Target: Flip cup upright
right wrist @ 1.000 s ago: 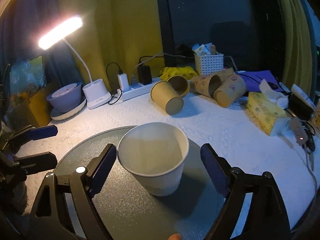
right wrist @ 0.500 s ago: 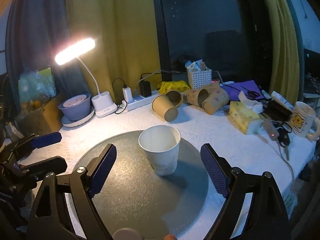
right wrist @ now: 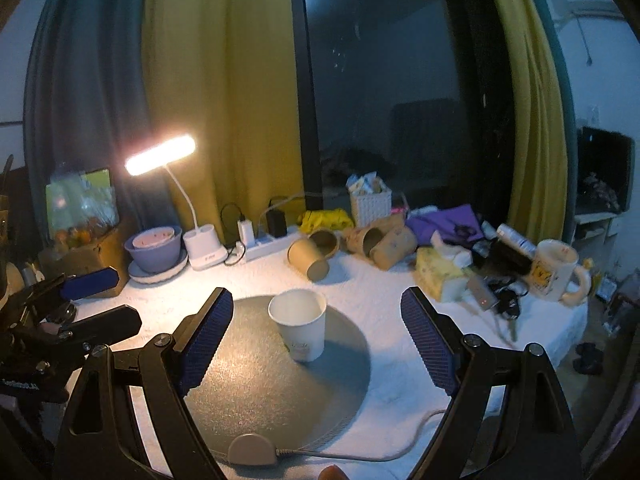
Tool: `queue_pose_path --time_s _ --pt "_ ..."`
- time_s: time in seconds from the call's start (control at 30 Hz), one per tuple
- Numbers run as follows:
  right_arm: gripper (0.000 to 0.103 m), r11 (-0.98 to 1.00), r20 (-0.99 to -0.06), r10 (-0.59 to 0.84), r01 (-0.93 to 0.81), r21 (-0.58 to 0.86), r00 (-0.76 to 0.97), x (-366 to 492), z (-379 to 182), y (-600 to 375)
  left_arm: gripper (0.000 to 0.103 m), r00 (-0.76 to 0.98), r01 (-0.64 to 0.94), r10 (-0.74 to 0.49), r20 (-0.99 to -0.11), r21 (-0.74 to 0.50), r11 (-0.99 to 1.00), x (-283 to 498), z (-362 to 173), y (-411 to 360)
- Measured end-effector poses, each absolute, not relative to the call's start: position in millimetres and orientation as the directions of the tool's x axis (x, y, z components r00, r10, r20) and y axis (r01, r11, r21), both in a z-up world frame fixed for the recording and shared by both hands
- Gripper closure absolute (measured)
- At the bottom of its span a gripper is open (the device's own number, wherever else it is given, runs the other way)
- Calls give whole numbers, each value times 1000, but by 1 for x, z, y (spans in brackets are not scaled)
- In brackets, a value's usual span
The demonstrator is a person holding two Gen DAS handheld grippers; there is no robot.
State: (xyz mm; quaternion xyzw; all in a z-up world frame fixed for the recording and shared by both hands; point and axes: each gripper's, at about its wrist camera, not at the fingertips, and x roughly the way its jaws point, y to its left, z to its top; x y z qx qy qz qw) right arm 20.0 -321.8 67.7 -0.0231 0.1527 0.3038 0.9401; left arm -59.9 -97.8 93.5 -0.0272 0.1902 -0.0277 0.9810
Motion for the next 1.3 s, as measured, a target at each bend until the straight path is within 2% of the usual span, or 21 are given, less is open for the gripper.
queue_pose_path --time_s 0.2,0.43,0.77,1.3 --pt "15 832 -254 543 -554 33 800 5 89 -341 15 956 -1 19 -294 60 998 -71 125 -118" --pt "15 842 -227 527 -539 10 819 -1 97 -350 15 973 -25 32 -228 35 999 -76 139 -121" --pt "15 841 -260 522 -541 -3 813 8 86 -341 15 959 18 -35 -280 -60 998 -65 108 -116" --pt "15 836 -275 526 -548 -4 805 11 83 -333 15 960 0 -17 -281 -62 998 -70 106 -114"
